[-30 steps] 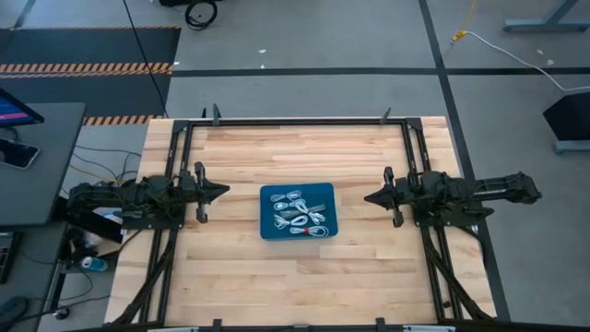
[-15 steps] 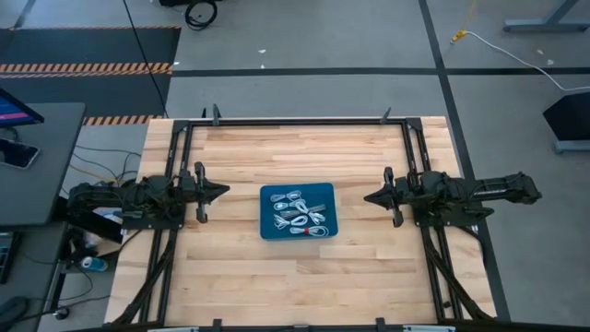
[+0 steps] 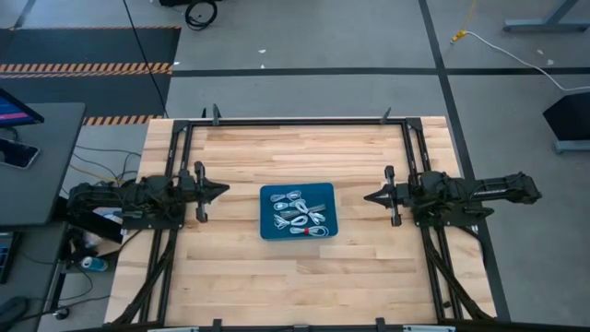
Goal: Pick and place USB-C Cables
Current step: Return to Home Position
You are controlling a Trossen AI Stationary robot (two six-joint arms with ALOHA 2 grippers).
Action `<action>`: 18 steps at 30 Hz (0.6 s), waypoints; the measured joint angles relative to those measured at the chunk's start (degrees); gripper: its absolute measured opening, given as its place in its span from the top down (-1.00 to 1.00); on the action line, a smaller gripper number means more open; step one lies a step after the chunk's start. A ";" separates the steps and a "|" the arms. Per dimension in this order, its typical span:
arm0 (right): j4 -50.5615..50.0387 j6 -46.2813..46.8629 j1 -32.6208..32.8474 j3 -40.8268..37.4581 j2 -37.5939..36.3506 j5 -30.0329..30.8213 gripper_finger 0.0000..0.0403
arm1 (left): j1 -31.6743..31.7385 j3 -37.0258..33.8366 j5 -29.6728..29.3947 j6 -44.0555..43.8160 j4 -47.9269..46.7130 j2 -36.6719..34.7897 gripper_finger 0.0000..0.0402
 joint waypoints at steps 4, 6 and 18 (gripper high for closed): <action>0.00 0.14 0.00 0.00 0.00 0.00 0.96 | 0.00 0.01 0.00 0.00 0.54 0.01 0.90; 0.00 0.14 0.00 0.00 0.00 0.00 0.96 | 0.00 0.04 0.00 0.00 0.69 0.00 0.90; 0.00 0.16 0.00 0.00 0.00 -0.02 0.96 | 0.00 0.23 0.00 0.00 1.00 0.00 0.91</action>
